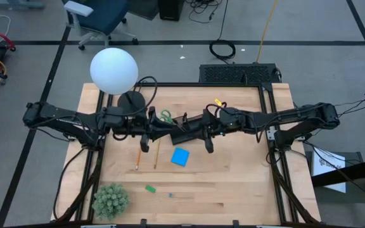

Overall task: Pick and place office supplies into organizer
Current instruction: Put the black pen into the black desk organizer

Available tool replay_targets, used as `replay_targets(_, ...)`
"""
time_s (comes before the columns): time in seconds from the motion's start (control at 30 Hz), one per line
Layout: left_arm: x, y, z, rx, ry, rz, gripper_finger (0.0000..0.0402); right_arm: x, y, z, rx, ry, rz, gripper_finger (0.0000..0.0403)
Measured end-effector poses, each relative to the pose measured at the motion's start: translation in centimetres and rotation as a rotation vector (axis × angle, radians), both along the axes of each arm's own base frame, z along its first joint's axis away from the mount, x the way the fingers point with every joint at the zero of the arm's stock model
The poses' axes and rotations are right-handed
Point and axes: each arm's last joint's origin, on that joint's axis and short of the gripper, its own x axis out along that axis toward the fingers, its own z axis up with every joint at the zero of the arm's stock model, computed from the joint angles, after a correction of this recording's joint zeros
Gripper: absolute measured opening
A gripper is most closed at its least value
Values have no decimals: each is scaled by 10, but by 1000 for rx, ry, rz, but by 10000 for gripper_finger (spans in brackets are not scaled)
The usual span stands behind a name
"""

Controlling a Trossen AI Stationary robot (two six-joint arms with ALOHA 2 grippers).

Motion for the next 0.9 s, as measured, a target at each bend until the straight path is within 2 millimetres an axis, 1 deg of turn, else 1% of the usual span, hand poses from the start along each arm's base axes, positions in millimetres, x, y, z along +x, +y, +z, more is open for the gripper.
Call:
replay_targets(0.37,1,12,0,42,-5,54,89,1,-6,2,7,-25,-27,18)
replay_targets(0.47,1,15,0,43,-5,46,89,1,-11,2,12,-24,-69,18)
replay_targets(0.53,1,16,0,41,-3,43,98,1,-17,2,17,-23,-104,18)
replay_targets(0.6,1,16,0,36,-4,41,120,0,-22,2,19,-25,-124,18)
replay_targets(0.7,1,16,-1,20,9,45,170,0,-28,5,20,-50,-143,18)
replay_targets(0.8,1,16,-3,24,33,61,220,1,-31,10,28,-106,-155,18)
replay_targets(0.9,1,18,-6,42,59,75,260,2,-33,16,38,-170,-161,18)
